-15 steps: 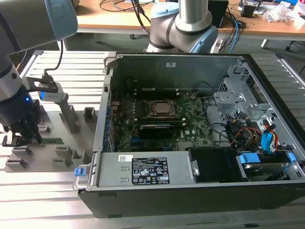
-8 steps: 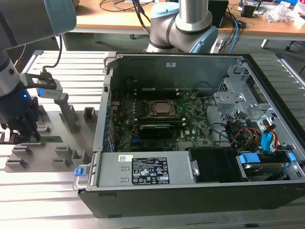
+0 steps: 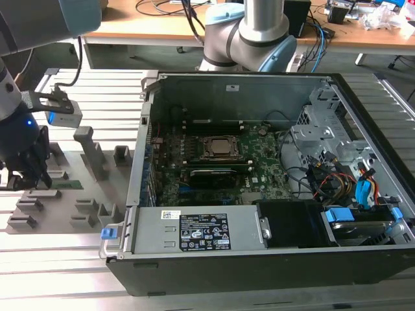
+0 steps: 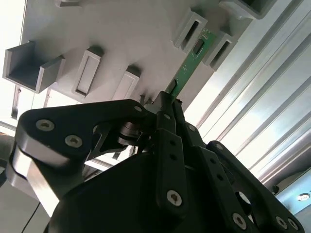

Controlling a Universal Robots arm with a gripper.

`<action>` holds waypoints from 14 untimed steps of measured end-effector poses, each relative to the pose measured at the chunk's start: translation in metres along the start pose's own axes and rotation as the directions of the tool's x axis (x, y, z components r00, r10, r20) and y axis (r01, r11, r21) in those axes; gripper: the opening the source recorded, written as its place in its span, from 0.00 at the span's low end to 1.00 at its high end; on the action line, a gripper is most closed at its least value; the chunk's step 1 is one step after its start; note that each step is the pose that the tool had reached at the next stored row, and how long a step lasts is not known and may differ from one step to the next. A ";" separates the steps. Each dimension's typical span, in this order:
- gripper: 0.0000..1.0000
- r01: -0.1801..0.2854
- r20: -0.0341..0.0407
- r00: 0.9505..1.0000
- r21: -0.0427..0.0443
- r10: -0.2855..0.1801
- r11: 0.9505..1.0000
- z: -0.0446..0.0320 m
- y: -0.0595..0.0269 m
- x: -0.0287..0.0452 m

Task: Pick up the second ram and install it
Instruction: 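Pick up the second ram and move it above second insertion slot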

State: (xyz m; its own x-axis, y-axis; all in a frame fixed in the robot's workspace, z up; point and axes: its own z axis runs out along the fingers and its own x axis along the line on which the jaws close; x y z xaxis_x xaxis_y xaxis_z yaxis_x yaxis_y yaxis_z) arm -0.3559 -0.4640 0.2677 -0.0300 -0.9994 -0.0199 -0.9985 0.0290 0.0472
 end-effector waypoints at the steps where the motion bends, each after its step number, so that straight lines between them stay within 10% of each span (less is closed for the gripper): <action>1: 0.14 0.000 0.000 1.000 0.000 0.000 1.000 -0.0017 0.0001 0.0000; 14: 0.14 0.000 0.000 1.000 0.000 0.000 1.000 -0.0379 0.0018 -0.0008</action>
State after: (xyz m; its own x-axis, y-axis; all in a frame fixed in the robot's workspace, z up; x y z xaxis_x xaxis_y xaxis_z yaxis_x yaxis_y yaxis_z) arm -0.3558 -0.4640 0.3056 -0.0300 -0.9994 -0.0200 -0.9985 0.0290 0.0471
